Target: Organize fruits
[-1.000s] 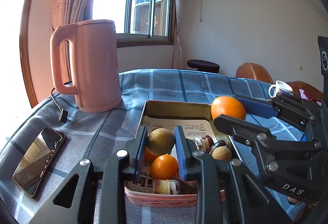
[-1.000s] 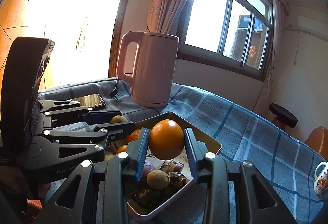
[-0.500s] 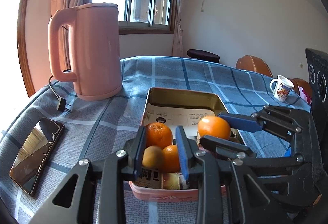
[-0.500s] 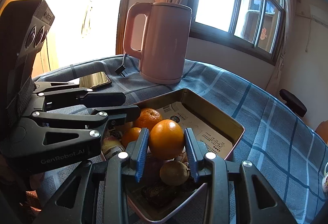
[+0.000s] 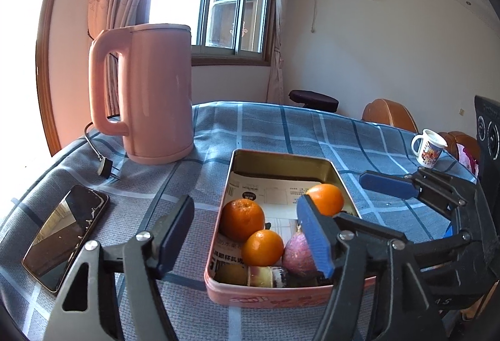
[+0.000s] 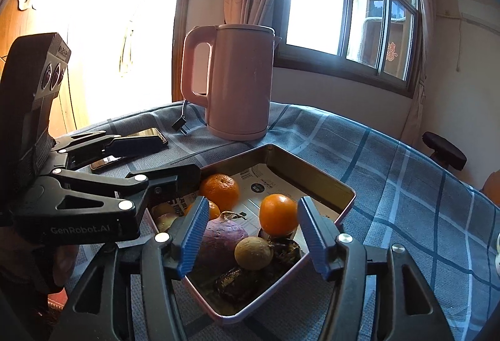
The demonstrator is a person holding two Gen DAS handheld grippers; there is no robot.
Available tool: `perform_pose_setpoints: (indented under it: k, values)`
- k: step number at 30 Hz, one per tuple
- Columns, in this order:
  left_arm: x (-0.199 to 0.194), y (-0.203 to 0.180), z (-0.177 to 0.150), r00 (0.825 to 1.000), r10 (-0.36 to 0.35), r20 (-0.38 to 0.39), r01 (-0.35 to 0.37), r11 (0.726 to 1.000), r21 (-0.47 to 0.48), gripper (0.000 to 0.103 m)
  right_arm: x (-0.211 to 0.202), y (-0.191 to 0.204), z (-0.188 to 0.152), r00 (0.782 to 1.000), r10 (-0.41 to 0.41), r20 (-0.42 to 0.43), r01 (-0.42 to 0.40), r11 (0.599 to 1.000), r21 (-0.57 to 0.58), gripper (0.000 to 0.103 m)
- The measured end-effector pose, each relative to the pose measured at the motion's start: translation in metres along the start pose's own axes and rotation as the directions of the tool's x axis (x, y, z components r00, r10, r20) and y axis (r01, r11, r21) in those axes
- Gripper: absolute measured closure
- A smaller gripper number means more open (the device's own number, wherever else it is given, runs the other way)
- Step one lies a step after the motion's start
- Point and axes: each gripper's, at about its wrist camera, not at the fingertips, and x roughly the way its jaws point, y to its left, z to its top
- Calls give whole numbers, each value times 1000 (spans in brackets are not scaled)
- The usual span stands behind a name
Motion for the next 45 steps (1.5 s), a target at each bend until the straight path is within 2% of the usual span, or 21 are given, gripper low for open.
perform_pose_setpoints:
  k: [6, 12, 14, 18, 32, 45]
  values:
    - [-12, -7, 5, 999, -6, 36, 5, 1000, 11, 29, -19, -5, -2, 999, -40, 36, 40, 999, 3, 42]
    - [-20, -13, 8, 998, 0, 66, -2, 1000, 24, 27, -39, -16, -5, 990, -115, 79, 113, 993, 26, 41]
    - [-22, -16, 9, 997, 1, 74, -4, 1000, 31, 23, -46, -19, -6, 986, -140, 93, 137, 990, 39, 39]
    - [-26, -24, 9, 996, 9, 89, -14, 999, 46, 10, -58, -24, -8, 975, -181, 128, 175, 983, 58, 29]
    - [-32, -40, 9, 995, 9, 102, -18, 996, 84, 4, -76, -31, -15, 966, -210, 151, 198, 976, 91, 26]
    - [-35, -52, 9, 994, 0, 107, -13, 993, 115, 3, -85, -33, -18, 959, -228, 169, 213, 972, 104, 25]
